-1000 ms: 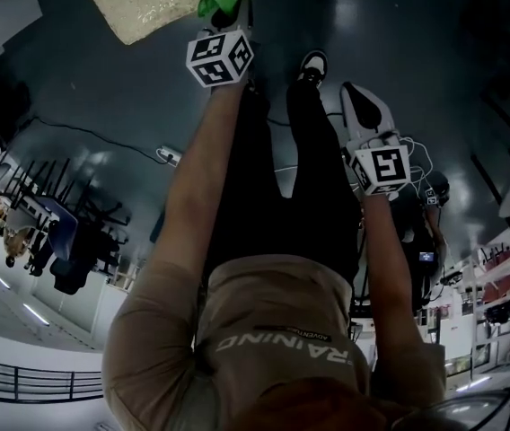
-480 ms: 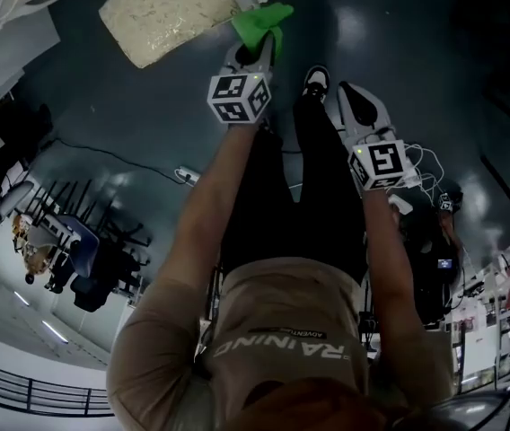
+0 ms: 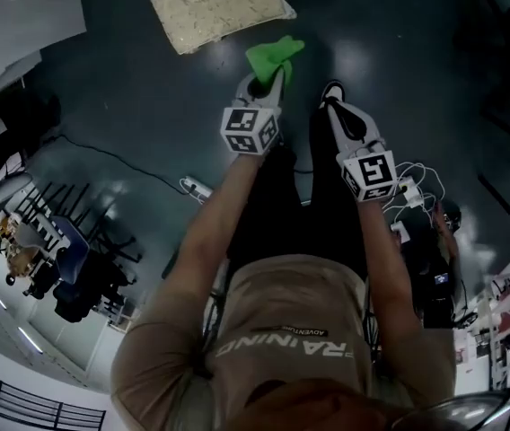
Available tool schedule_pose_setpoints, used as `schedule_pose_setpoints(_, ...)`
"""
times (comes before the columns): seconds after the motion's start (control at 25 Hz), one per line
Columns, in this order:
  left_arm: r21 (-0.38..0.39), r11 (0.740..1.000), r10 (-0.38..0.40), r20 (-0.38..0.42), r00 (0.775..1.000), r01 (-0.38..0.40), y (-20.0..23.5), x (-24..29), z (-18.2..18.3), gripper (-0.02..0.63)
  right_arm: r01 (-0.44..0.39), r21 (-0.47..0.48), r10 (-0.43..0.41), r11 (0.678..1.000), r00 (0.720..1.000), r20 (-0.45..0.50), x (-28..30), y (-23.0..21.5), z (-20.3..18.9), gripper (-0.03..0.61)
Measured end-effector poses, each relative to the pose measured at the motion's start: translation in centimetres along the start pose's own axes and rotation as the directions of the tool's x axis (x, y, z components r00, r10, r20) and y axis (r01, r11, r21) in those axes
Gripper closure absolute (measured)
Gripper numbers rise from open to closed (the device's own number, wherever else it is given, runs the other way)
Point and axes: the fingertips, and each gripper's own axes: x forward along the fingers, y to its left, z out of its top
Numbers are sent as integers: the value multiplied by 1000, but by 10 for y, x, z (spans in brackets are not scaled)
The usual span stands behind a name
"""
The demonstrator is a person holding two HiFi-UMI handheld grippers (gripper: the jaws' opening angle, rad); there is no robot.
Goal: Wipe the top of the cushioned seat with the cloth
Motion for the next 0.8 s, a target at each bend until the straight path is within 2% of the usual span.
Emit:
schedule_pose_setpoints(0.2, 26, 1000, -13, -1, 1000, 13, 0, -112, -2, 567, -10, -7, 10, 1000, 1000, -28, -24, 94, 11, 577)
schedule_pose_setpoints(0.4, 89, 995, -43, 65, 997, 37, 5, -200, 22, 568, -25, -96, 27, 995, 999, 28, -34, 172, 55, 577)
schedule_pose_setpoints(0.6, 141, 989, -58, 107, 993, 42, 6, -304, 39, 568, -56, -141, 60, 988, 998, 27, -64, 265, 65, 577)
schedule_pose_setpoints(0.8, 150, 988, -67, 164, 984, 42, 9, -394, 60, 568, -31, -165, 39, 986, 998, 49, -103, 332, 78, 577)
